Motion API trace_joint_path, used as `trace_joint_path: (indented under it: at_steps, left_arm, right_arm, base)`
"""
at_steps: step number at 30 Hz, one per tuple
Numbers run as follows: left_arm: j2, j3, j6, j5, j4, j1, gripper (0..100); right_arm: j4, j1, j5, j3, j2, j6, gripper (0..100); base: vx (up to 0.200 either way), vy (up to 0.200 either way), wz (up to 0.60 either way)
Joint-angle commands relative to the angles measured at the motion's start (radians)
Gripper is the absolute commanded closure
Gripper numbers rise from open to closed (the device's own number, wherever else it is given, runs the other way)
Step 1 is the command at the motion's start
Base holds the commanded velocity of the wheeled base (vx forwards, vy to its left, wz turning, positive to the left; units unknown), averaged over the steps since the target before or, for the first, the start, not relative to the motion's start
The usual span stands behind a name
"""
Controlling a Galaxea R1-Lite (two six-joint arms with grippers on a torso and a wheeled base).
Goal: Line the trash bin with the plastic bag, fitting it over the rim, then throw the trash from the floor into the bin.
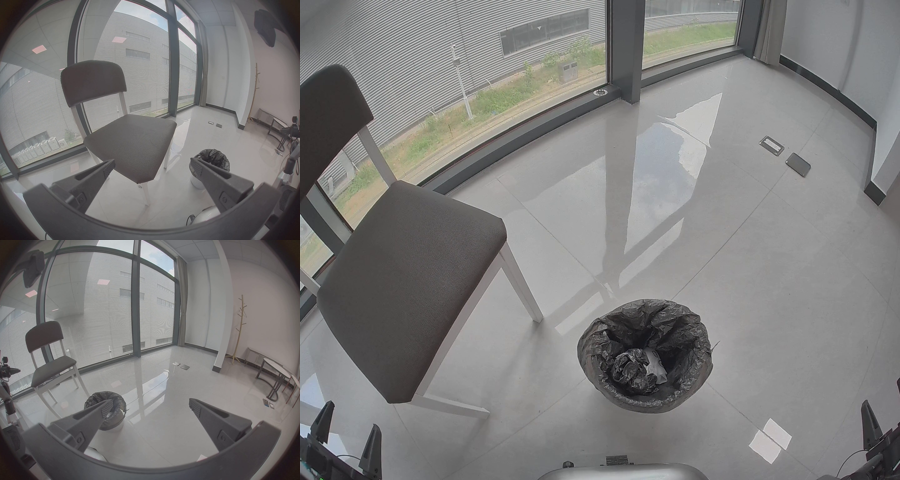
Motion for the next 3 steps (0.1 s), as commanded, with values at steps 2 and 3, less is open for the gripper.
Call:
trace_joint_path:
  at_steps: [2, 3]
  left_arm:
    - [-0.015, 0.010, 0.000, 0.000, 0.000, 0.000, 0]
    - [-0.015, 0.010, 0.000, 0.000, 0.000, 0.000, 0]
  right_arm:
    - [0.000, 0.000, 0.000, 0.016, -0.004, 0.000, 0]
    - [0.000, 0.000, 0.000, 0.016, -0.004, 0.002, 0]
  base:
    - [0.000, 0.000, 0.00]
    - [0.000, 0.000, 0.00]
